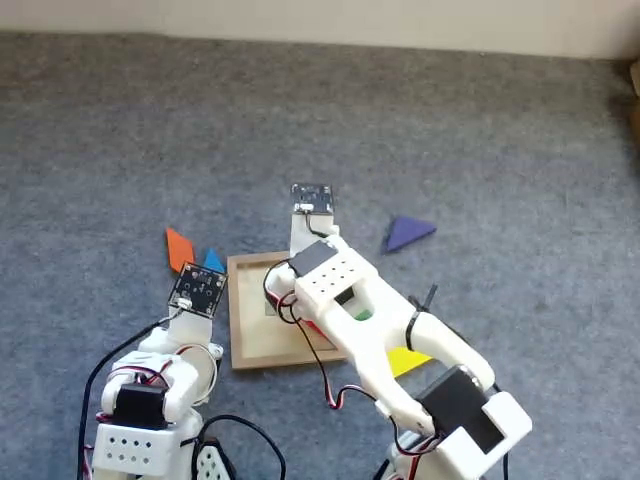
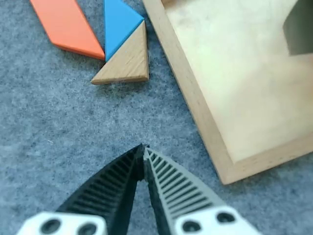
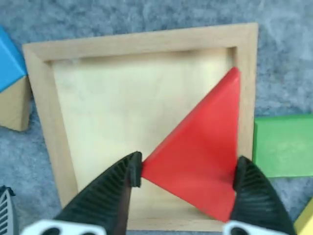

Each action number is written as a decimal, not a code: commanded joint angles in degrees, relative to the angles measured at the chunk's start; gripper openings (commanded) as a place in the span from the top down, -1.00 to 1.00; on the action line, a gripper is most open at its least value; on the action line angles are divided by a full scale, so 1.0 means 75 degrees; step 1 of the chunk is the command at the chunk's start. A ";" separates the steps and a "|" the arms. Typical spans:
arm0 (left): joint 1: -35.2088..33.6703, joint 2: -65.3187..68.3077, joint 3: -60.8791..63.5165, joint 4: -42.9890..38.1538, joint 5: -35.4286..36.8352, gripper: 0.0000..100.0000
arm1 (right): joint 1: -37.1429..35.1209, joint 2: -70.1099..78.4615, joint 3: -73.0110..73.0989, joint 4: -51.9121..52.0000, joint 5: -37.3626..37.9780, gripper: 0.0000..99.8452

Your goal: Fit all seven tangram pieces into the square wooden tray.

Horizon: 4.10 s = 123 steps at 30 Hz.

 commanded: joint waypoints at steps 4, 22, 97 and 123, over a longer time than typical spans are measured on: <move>-0.0053 -0.0440 0.0147 0.0094 0.0012 0.99 | -0.0064 -0.0111 -0.0264 -0.0041 0.0844 0.31; -0.0053 -0.0440 0.0147 0.0094 0.0012 0.99 | 0.0545 -0.1026 -0.0533 0.0451 0.3012 0.99; -0.0053 -0.0440 0.0147 0.0094 0.0012 0.99 | 0.3534 -0.2292 0.3147 -0.1272 -0.2708 0.08; -0.0053 -0.0440 0.0147 0.0094 0.0012 0.99 | 0.3534 -0.2280 0.3616 -0.0955 -0.2391 0.08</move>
